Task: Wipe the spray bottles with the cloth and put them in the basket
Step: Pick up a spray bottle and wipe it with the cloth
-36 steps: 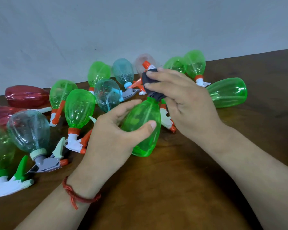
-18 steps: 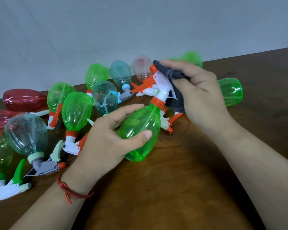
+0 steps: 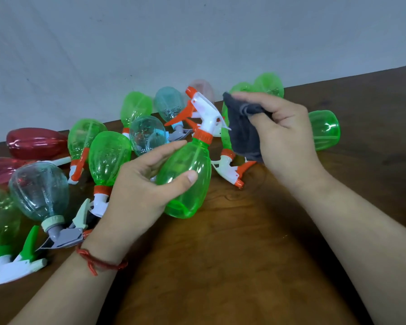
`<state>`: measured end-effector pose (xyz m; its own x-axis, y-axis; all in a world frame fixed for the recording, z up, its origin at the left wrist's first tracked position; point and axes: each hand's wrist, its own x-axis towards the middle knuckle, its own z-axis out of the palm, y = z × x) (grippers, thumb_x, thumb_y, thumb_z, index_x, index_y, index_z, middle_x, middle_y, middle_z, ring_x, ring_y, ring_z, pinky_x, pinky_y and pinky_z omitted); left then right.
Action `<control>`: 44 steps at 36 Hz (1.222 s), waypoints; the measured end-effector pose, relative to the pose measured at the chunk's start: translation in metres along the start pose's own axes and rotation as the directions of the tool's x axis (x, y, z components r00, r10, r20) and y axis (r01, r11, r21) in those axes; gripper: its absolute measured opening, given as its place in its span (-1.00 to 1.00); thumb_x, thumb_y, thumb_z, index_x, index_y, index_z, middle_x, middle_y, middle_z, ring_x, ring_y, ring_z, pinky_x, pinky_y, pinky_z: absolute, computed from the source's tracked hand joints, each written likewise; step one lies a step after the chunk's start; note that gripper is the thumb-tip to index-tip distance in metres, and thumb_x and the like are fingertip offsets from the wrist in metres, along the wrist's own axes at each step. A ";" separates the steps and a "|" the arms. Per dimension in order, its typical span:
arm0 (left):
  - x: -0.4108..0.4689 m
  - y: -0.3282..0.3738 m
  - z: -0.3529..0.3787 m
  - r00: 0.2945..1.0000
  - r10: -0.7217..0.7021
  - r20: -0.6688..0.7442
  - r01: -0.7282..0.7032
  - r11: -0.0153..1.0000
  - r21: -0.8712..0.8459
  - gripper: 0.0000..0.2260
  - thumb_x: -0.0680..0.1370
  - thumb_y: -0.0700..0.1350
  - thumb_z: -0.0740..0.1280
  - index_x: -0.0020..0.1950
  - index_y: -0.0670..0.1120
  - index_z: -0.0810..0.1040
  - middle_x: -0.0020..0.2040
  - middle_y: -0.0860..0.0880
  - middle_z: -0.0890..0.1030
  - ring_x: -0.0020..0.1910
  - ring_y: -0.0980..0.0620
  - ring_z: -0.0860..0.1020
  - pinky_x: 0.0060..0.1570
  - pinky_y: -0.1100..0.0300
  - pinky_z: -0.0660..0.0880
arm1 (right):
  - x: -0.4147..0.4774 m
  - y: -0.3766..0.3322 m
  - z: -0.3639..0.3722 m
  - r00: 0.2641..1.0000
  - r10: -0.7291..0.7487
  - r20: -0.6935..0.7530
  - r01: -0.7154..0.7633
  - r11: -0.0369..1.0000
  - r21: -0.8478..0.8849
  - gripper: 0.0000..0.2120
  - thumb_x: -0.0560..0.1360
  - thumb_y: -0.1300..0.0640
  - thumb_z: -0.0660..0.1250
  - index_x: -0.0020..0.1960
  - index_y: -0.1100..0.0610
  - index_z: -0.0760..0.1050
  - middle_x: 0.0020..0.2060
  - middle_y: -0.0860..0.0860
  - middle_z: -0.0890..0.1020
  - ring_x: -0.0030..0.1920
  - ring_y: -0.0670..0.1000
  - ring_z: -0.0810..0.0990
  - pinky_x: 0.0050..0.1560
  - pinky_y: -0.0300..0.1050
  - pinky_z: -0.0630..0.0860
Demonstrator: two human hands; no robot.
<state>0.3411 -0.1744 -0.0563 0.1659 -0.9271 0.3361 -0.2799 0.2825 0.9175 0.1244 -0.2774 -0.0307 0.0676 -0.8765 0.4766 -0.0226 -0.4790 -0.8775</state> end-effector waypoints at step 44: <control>0.006 0.000 -0.003 0.948 -0.180 -0.261 0.187 0.982 0.003 -0.80 0.79 0.03 0.20 0.26 0.18 0.62 0.19 0.07 0.72 0.22 -0.08 0.68 0.31 -0.32 0.56 | -0.038 -0.008 0.038 0.811 0.460 0.361 -0.584 0.669 0.460 -0.66 0.66 0.41 0.18 0.28 0.20 0.64 0.11 0.20 0.75 0.07 0.18 0.75 0.09 0.11 0.69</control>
<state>0.3452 -0.1788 -0.0534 0.4548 -0.8656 0.2093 -0.2464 0.1035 0.9636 0.1601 -0.2390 -0.0439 0.4050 -0.9136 -0.0358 0.4045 0.2142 -0.8891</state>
